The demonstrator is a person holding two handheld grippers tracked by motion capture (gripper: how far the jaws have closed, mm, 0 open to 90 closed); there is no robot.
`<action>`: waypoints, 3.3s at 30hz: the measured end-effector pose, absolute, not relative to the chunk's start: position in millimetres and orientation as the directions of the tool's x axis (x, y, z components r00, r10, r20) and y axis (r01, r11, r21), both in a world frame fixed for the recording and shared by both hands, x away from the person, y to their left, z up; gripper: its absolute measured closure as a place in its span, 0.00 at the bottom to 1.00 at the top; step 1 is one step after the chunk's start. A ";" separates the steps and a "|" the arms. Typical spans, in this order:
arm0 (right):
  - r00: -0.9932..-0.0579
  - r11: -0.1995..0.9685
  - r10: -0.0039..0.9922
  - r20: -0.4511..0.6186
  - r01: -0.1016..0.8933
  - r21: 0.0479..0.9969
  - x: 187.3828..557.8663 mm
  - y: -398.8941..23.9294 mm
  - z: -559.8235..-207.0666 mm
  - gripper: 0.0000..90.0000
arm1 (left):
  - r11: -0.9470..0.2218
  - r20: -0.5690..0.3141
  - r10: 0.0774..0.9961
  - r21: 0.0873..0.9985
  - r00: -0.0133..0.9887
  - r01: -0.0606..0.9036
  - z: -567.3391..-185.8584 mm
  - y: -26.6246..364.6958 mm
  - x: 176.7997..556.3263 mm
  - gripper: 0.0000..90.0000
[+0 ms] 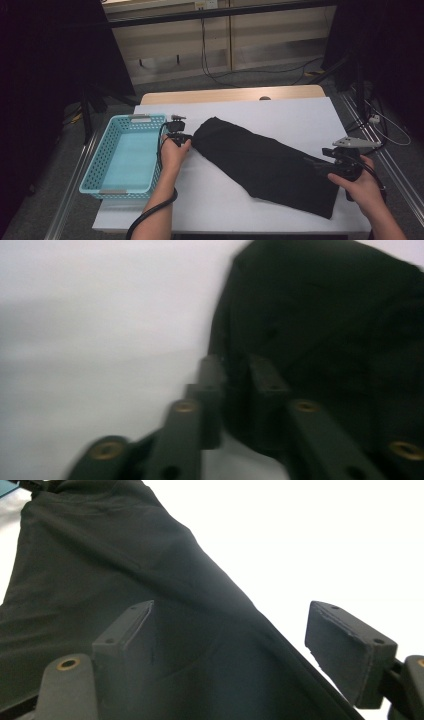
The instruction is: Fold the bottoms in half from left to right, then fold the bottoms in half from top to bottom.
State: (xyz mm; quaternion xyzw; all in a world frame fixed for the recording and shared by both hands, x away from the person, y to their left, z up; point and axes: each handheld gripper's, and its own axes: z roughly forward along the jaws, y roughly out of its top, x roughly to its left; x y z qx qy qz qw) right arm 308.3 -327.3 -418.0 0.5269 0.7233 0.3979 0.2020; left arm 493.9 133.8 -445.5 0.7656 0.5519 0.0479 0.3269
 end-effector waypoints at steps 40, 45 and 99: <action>-0.422 0.182 0.897 0.129 0.619 0.764 308.5 -312.0 -429.1 0.20 | -0.137 -0.241 0.909 0.599 0.341 0.789 -400.3 161.1 508.4 0.94; -0.424 0.182 0.896 0.130 0.619 0.764 308.6 -312.4 -429.1 0.20 | -0.142 -0.227 0.914 0.596 0.335 0.790 -396.3 165.4 512.0 0.94; -0.457 0.213 0.879 0.136 0.631 0.746 304.7 -295.0 -434.1 0.18 | -0.249 -0.424 0.652 0.663 0.629 0.706 -409.5 86.0 441.9 0.94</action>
